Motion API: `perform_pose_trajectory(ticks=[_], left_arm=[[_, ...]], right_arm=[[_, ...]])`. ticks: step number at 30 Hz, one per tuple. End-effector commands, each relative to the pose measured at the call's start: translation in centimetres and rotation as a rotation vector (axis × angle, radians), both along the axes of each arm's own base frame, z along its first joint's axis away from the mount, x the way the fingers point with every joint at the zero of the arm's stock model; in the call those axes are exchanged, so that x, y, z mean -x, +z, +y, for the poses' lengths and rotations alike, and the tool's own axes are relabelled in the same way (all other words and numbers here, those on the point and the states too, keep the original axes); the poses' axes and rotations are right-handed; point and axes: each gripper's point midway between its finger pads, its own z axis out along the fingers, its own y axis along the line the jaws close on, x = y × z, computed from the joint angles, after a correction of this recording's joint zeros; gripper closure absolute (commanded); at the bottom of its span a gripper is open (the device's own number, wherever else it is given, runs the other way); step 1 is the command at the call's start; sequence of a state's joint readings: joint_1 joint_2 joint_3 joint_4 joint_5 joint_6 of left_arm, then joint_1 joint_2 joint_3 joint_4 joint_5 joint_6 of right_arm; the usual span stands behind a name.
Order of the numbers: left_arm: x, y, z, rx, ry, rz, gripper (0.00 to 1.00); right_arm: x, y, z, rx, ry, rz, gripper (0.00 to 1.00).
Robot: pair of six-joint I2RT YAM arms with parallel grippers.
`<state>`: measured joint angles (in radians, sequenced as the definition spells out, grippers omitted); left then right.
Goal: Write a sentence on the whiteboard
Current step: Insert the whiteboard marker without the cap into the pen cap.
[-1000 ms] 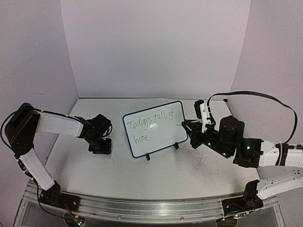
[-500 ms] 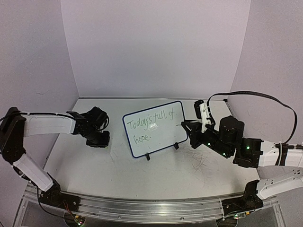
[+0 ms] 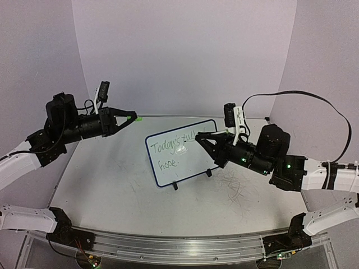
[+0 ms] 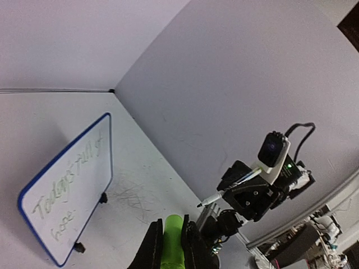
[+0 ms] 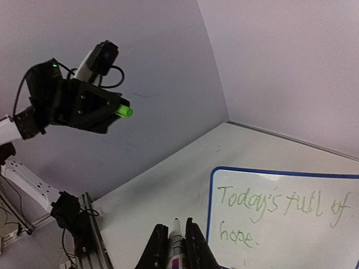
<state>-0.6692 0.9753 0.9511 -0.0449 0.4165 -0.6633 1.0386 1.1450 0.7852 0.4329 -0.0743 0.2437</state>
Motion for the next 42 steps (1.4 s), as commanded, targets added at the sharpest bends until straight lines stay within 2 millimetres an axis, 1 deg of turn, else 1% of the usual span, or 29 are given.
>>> perform_pose_trajectory(ticks=[1, 3, 5, 7, 10, 13, 15, 20, 26, 30, 42], left_arm=[[3.4, 4.0, -3.2, 0.216, -0.253, -0.182, 1.0], [4.5, 4.6, -4.3, 0.262, -0.307, -0.214, 1.0], [4.8, 4.4, -5.2, 0.27, -0.328, -0.21, 1.0], [4.9, 4.1, -6.0, 0.27, -0.351, -0.203, 1.0], [4.9, 4.0, -5.9, 0.284, -0.339, -0.198, 1.0], [4.7, 4.2, -5.1, 0.304, -0.291, -0.208, 1.0], [4.6, 4.6, -4.5, 0.328, -0.267, -0.213, 1.0], [5.1, 5.0, -4.5, 0.359, -0.29, -0.208, 1.0], [5.3, 5.3, -4.3, 0.37, -0.296, -0.213, 1.0], [5.5, 5.4, -4.1, 0.378, -0.297, -0.218, 1.0], [5.6, 5.7, -4.3, 0.381, -0.31, -0.226, 1.0]], right_arm=[[1.8, 6.6, 1.8, -0.23, 0.158, -0.021, 1.0], [1.7, 7.8, 2.5, -0.261, 0.182, -0.029, 1.0], [1.9, 9.4, 3.1, -0.3, 0.21, -0.047, 1.0], [1.6, 10.5, 3.6, -0.334, 0.215, -0.049, 1.0], [1.1, 10.9, 3.3, -0.377, 0.188, -0.041, 1.0], [1.4, 10.9, 2.8, -0.405, 0.195, -0.042, 1.0], [1.8, 10.7, 2.9, -0.417, 0.221, -0.042, 1.0], [2.5, 11.2, 3.2, -0.476, 0.282, -0.029, 1.0], [2.0, 10.7, 4.0, -0.476, 0.29, 0.002, 1.0], [1.3, 10.3, 3.9, -0.476, 0.267, 0.018, 1.0], [0.9, 9.8, 5.2, -0.465, 0.297, 0.04, 1.0]])
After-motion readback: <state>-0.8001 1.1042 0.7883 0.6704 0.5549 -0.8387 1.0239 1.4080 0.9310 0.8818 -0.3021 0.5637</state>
